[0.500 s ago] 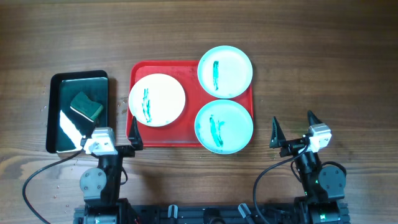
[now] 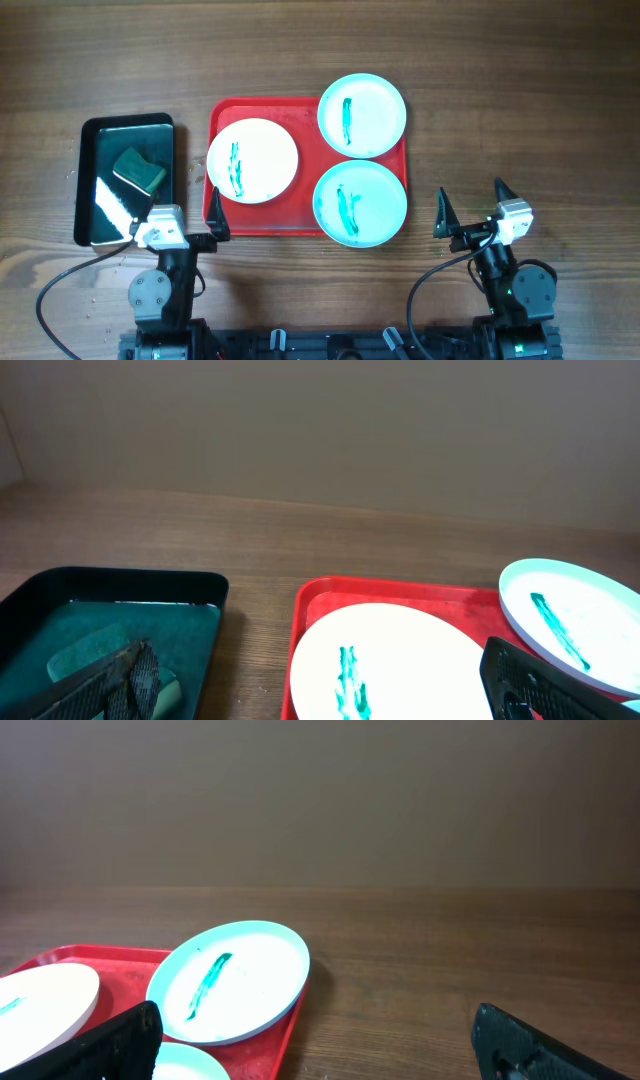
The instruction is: Clean dirty plates on tray and stack at the side
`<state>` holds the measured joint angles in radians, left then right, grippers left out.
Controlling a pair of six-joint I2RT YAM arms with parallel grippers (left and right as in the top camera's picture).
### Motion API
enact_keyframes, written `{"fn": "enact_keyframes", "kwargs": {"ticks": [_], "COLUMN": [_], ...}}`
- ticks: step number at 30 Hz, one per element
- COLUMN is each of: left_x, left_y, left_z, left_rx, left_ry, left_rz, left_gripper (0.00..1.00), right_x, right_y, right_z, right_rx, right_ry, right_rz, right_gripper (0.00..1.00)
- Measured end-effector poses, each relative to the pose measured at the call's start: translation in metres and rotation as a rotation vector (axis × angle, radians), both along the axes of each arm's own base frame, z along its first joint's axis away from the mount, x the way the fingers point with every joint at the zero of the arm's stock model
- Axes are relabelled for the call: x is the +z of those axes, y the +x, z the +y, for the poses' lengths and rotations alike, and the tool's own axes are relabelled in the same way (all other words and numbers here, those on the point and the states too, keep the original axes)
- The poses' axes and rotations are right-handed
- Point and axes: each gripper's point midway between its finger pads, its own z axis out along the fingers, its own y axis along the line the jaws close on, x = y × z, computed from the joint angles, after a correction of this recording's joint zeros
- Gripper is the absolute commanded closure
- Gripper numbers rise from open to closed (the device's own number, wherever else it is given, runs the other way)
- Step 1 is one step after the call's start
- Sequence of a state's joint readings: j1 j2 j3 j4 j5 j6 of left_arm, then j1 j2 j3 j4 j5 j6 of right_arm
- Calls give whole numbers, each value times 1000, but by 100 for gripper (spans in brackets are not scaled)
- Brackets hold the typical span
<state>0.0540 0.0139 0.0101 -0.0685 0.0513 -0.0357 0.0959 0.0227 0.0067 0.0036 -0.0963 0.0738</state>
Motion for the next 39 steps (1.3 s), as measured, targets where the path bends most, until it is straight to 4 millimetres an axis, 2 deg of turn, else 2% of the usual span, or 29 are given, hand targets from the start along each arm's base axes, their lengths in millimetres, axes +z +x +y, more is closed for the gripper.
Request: {"fn": "enact_keyframes", "kwargs": {"ticks": [26,35,37,39], "left_x": [0,0,0,2], "left_y": [0,0,0,0], "left_z": [0,0,0,0], "left_rx": [0,0,1,2], "left_ry": [0,-4,-20,-31], "left_rz": [0,0,0,0], "left_gripper": [0,0,0,0], "right_x": [1,18,34,41], "right_y": [0,0,-2,-3], "right_z": [0,0,0,0], "right_rx": [-1,3,8,10], "right_ry": [0,108,137,153], "right_rz": [-4,-53,-114,-143], "right_gripper": [0,0,0,0]}}
